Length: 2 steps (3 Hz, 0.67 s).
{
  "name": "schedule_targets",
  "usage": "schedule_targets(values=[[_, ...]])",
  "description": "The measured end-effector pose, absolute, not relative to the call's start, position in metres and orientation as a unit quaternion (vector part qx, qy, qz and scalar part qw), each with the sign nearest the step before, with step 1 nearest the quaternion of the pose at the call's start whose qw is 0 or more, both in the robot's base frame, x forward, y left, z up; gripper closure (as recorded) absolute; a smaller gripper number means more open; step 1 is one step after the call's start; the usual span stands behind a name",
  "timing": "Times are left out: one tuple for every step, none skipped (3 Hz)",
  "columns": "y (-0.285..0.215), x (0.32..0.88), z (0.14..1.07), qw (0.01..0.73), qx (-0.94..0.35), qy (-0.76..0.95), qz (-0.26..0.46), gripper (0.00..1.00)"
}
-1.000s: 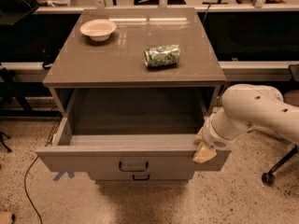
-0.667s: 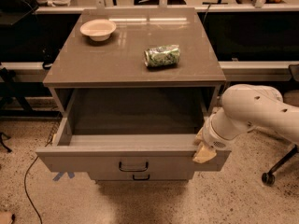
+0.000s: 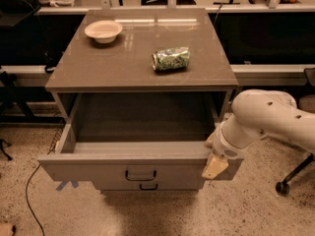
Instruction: Open top drawer
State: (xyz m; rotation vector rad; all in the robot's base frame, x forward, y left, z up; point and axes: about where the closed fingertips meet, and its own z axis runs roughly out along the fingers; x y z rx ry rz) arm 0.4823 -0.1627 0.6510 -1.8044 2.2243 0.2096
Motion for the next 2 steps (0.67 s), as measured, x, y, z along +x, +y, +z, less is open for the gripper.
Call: schedule_targets(values=[[-0.173, 0.481, 0.666, 0.156, -0.620, 0.766, 0.067, 0.00], [-0.199, 0.476, 0.712, 0.210, -0.614, 0.760, 0.042, 0.00]])
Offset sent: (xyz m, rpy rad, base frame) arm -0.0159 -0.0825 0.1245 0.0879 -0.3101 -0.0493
